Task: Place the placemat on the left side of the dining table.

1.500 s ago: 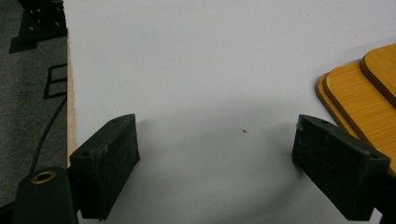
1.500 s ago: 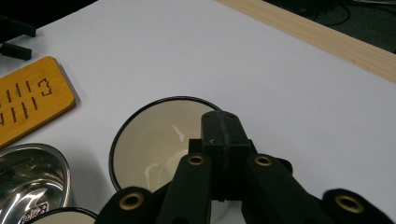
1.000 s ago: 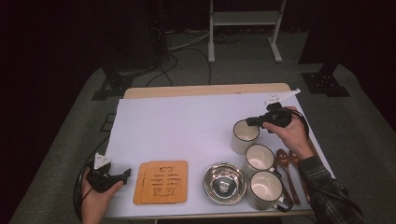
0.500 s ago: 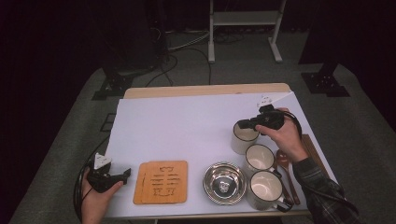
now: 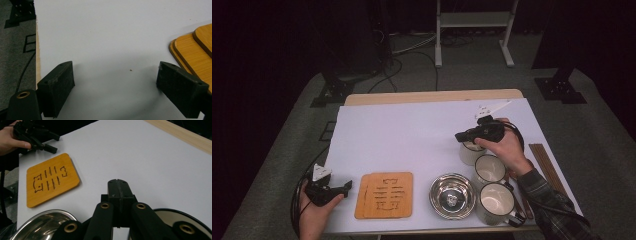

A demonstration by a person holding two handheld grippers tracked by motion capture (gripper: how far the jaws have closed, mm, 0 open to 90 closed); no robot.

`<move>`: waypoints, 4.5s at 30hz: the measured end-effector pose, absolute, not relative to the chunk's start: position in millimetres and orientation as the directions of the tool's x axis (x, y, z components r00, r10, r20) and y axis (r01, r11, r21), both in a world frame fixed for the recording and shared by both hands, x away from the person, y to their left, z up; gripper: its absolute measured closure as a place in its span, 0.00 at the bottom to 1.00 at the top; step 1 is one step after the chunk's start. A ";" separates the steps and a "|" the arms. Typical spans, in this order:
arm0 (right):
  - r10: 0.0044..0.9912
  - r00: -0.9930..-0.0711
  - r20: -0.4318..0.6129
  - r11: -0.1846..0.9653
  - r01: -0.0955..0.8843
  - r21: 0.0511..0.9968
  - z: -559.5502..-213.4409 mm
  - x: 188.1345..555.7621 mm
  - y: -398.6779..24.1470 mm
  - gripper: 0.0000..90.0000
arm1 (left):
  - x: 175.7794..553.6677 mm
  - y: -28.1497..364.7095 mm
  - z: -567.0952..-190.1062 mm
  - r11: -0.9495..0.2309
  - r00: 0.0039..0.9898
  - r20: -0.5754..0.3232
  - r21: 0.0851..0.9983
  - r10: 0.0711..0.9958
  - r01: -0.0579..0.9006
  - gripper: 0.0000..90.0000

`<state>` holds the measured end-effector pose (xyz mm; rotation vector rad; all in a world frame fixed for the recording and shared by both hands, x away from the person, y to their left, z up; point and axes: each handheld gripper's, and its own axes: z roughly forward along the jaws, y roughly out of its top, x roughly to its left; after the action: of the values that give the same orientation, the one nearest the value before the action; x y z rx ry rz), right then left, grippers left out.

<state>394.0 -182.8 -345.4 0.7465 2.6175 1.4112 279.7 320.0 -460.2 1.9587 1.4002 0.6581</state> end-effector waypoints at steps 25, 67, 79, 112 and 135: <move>0.330 -0.934 0.136 0.564 0.310 0.765 -358.7 377.3 -112.1 0.99 | 279.9 320.0 -460.1 -0.232 0.309 0.034 0.738 0.950 0.634 0.15; 0.174 -0.970 0.173 0.642 0.245 0.727 -392.8 365.5 -34.4 0.99 | 280.1 320.1 -460.1 -0.230 0.309 0.029 0.736 0.951 0.636 0.15; 0.162 -0.974 0.160 0.678 0.228 0.699 -402.9 365.3 -26.6 0.99 | 280.1 320.1 -460.1 -0.230 0.309 0.029 0.736 0.951 0.637 0.15; 0.167 -0.977 0.134 0.775 0.214 0.595 -429.5 360.4 -14.2 0.99 | 279.8 319.8 -460.3 -0.230 0.308 0.031 0.737 0.951 0.636 0.15; 0.188 -0.973 0.134 0.805 0.231 0.547 -434.2 359.8 -10.9 0.99 | 280.0 320.1 -460.0 -0.233 0.310 0.032 0.734 0.950 0.638 0.15</move>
<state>359.8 -10.9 -434.2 0.3552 3.0540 0.9399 280.0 320.1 -460.0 1.9627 1.4028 0.6511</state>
